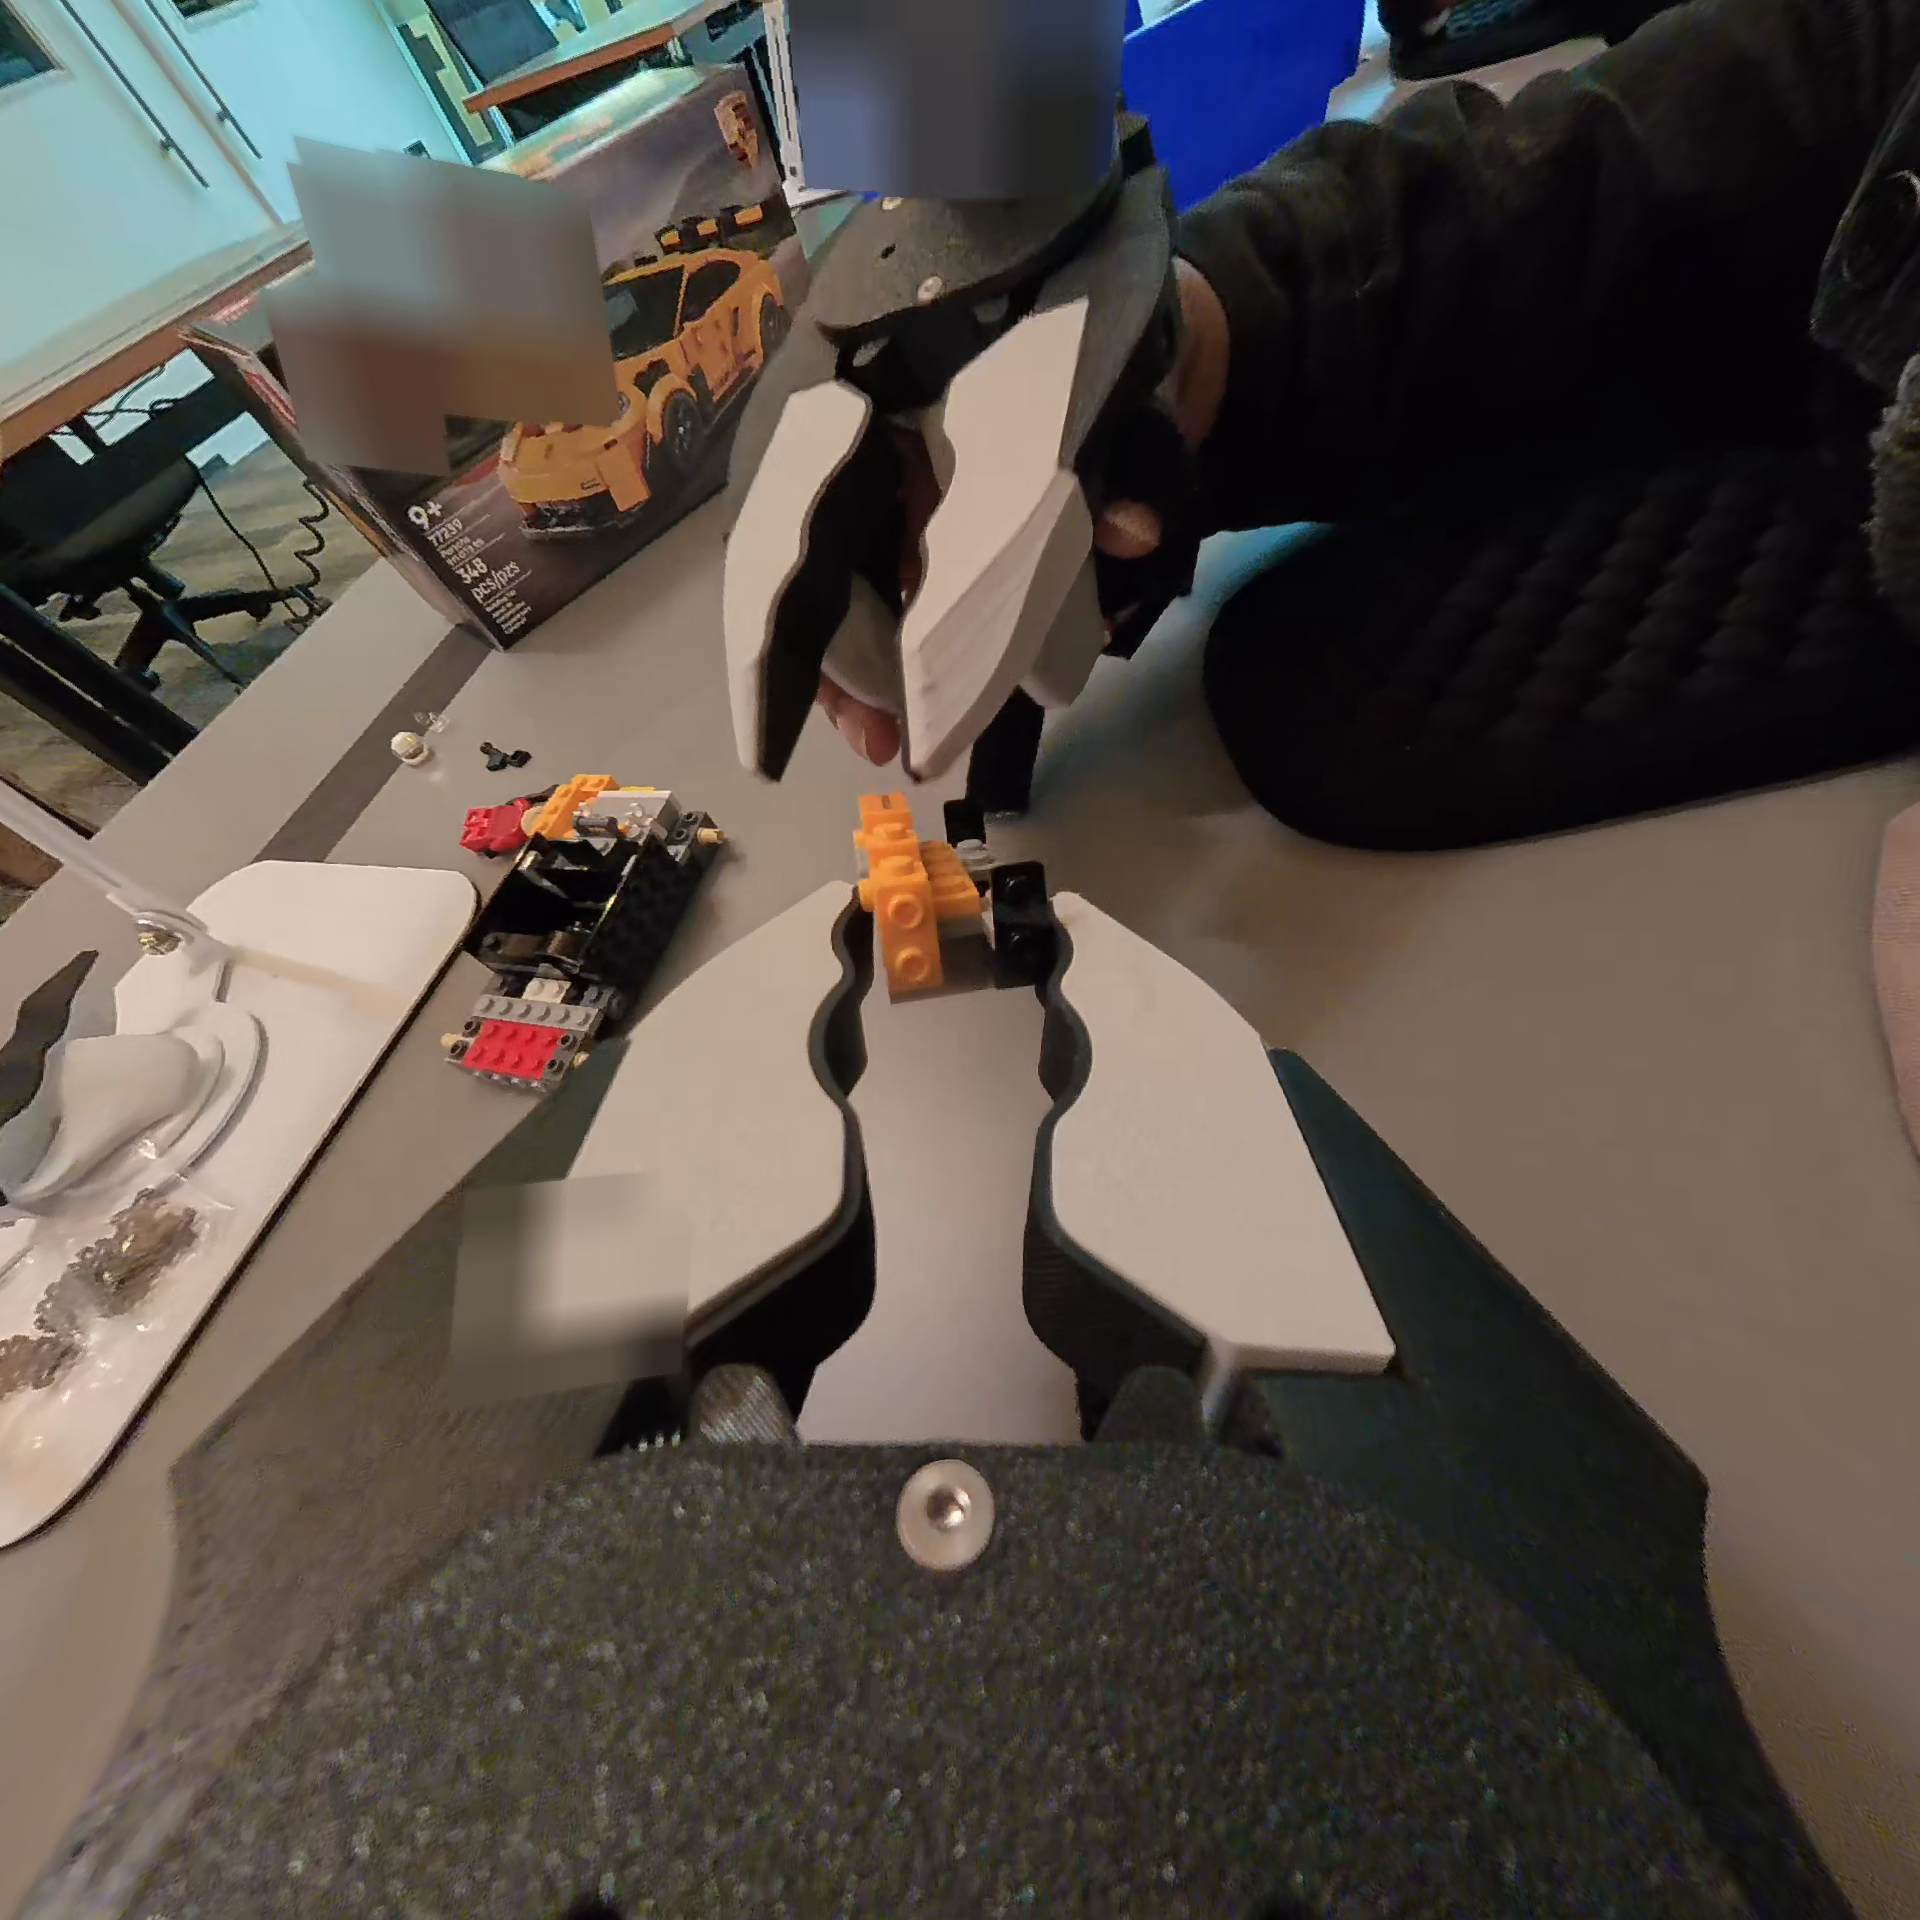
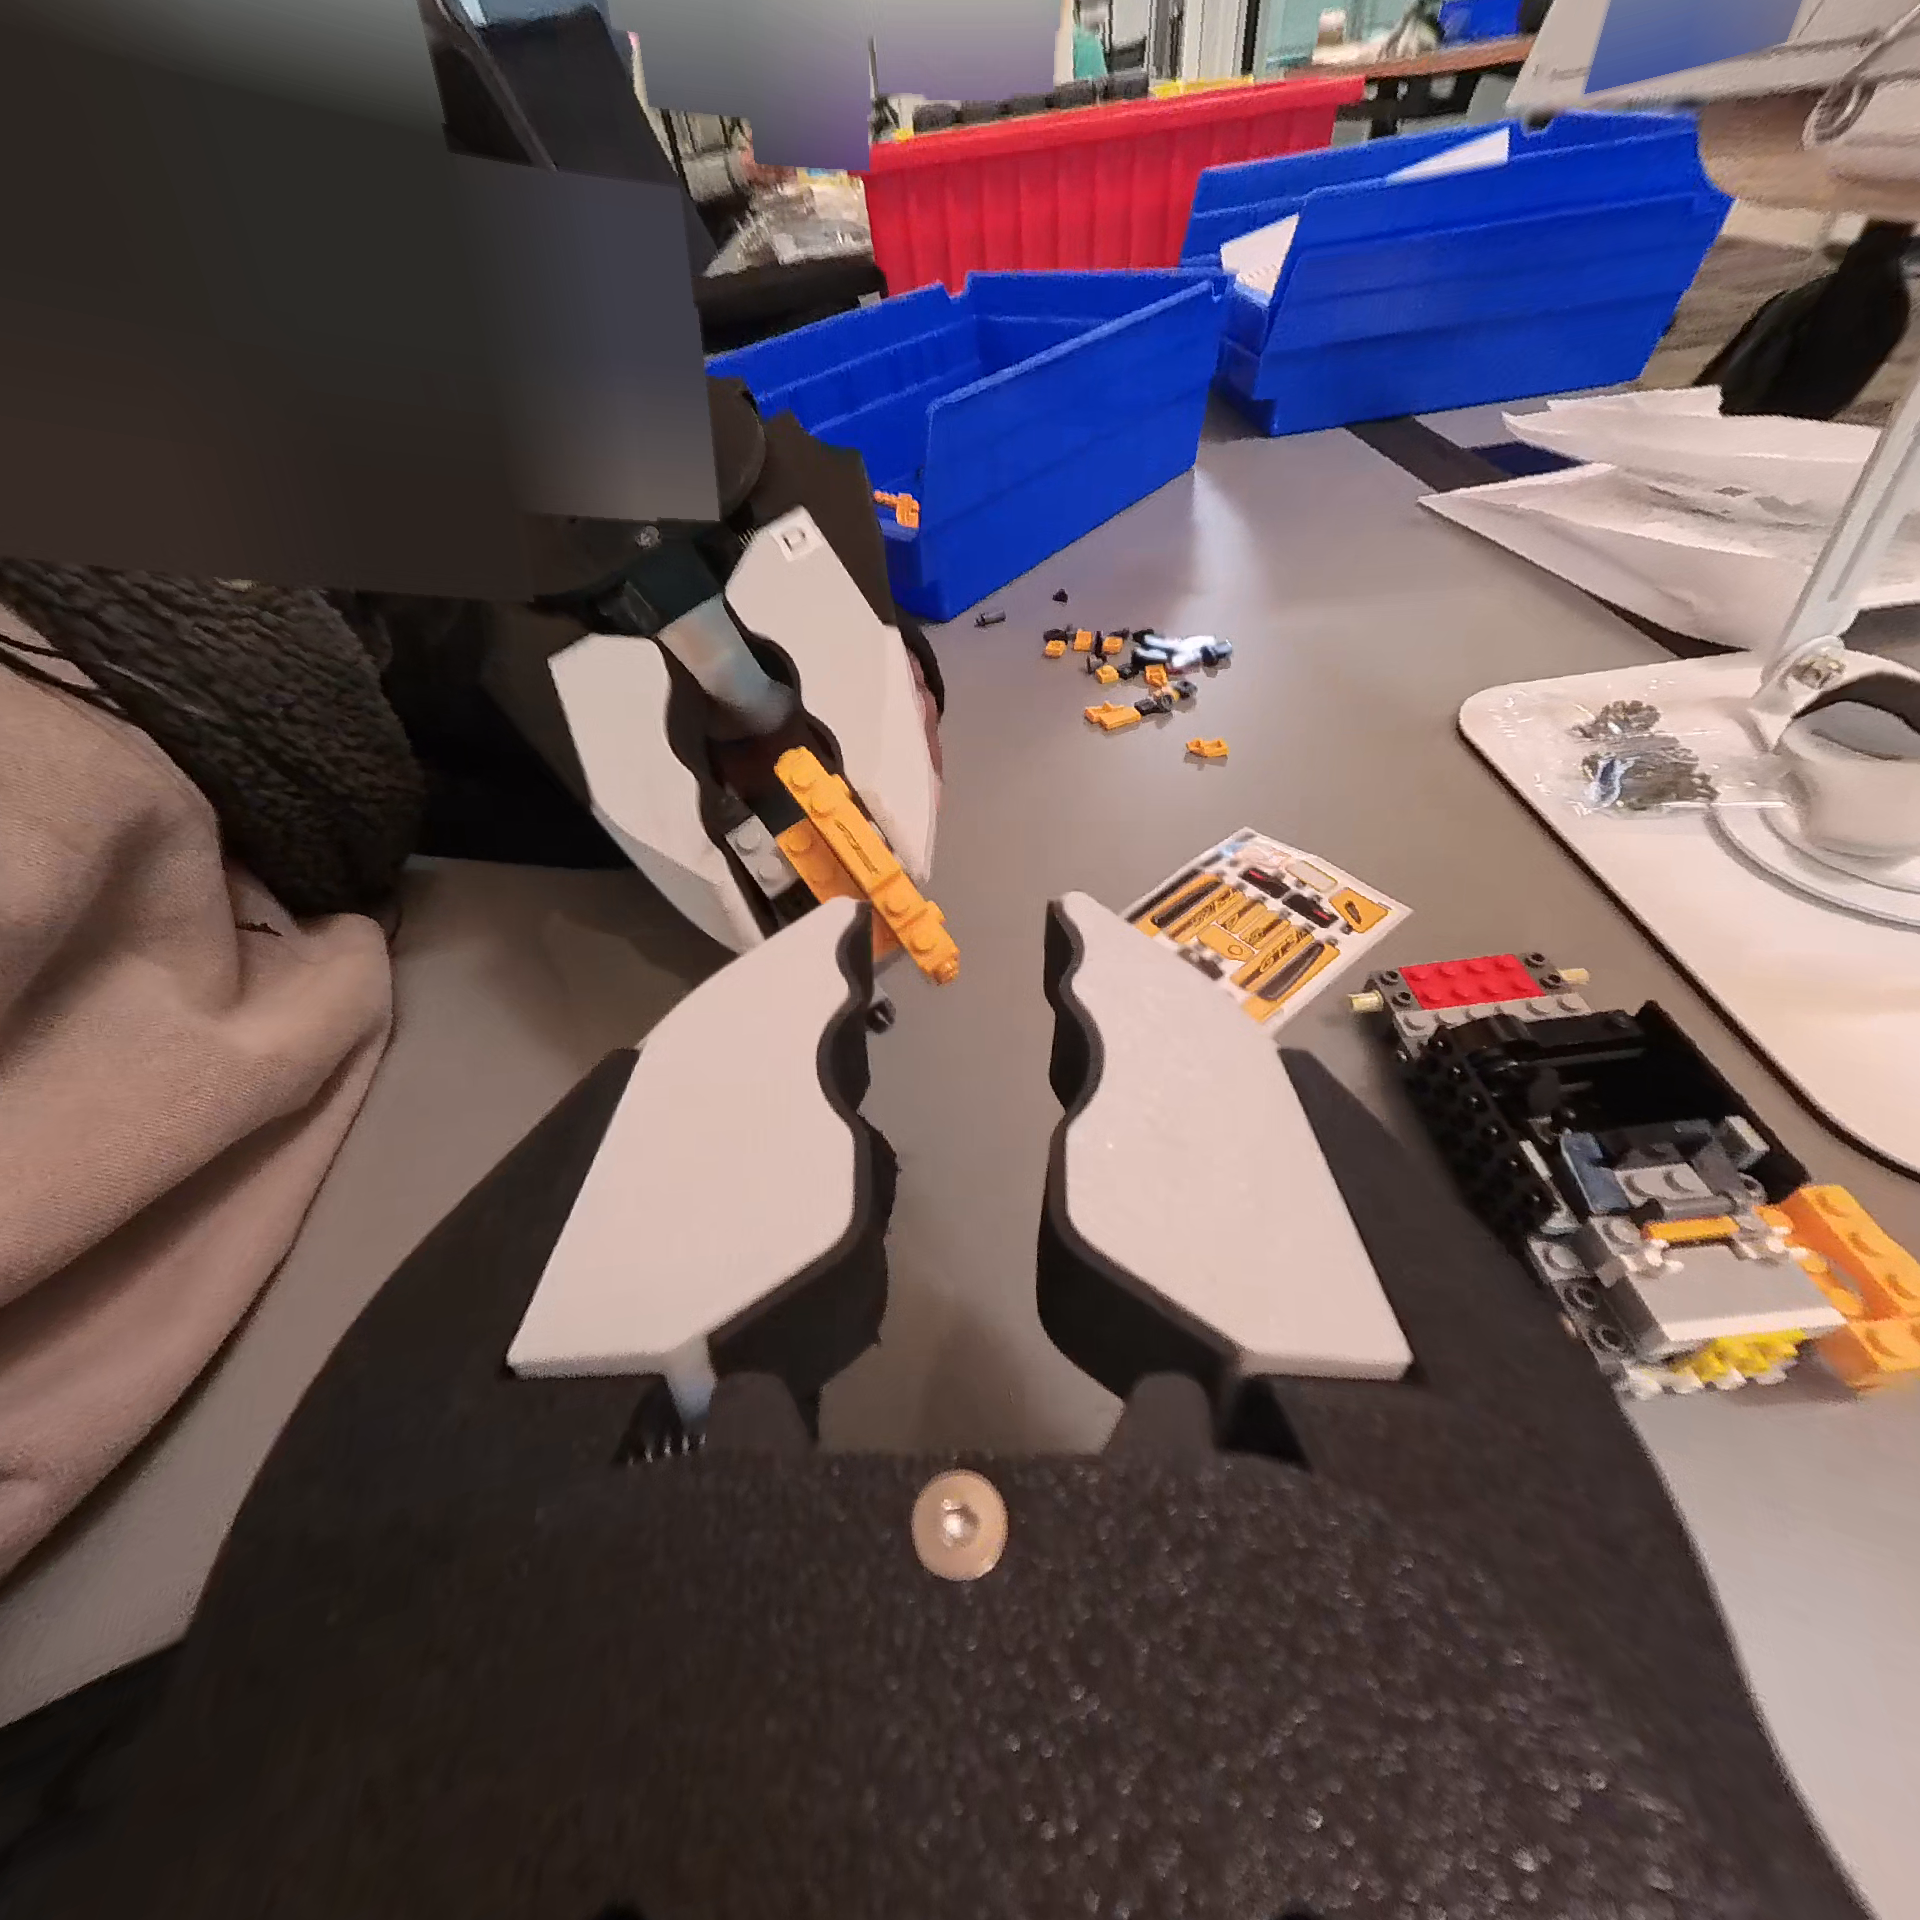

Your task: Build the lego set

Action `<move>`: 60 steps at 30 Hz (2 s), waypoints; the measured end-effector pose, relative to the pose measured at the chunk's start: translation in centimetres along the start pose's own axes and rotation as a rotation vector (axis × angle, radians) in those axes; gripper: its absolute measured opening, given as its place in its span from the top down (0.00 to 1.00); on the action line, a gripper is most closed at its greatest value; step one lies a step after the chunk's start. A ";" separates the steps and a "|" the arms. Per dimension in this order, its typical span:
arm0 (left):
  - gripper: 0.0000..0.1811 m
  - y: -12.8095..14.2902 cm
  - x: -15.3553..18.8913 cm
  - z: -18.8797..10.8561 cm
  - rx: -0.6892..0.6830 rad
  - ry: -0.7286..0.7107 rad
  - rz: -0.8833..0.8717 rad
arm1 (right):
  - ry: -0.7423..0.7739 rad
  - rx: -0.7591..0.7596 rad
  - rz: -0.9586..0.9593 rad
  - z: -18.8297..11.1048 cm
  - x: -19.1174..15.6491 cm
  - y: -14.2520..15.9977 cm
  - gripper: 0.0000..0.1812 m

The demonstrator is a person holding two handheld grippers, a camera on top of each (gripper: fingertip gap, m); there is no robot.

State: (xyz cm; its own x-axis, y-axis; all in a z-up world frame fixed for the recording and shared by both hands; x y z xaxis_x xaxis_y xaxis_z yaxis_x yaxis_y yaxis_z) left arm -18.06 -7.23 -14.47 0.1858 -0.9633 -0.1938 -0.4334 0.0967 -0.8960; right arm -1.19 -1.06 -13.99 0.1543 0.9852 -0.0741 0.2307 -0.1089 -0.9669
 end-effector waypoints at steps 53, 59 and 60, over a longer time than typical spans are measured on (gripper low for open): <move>0.83 2.4 -4.0 -1.3 0.585 0.558 -1.025 | -0.053 0.135 -0.025 -0.1 -0.6 -0.2 0.80; 0.83 1.6 -3.0 -0.9 0.387 0.363 -0.649 | -0.157 0.081 0.145 0.2 -0.5 -0.2 0.78; 0.83 1.5 -2.8 -0.9 0.371 0.345 -0.599 | -0.149 0.061 0.134 0.3 -0.6 -0.1 0.77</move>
State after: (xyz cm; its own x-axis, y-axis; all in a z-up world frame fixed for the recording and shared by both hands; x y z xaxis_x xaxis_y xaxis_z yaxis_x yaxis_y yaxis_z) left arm -19.97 -4.58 -14.91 -0.0157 -0.8951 0.4456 -0.0117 -0.4455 -0.8952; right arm -1.63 -1.58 -13.94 0.0344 0.9716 -0.2340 0.1583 -0.2364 -0.9587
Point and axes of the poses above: each gripper's, where its closed fingertips meet, z out along the fingers, y out of its underside, x = y × z across the jaws, the point moved 9 cm from there along -z, back along the fingers, and after that the axes turned 9 degrees about y, right-handed, at the moved point
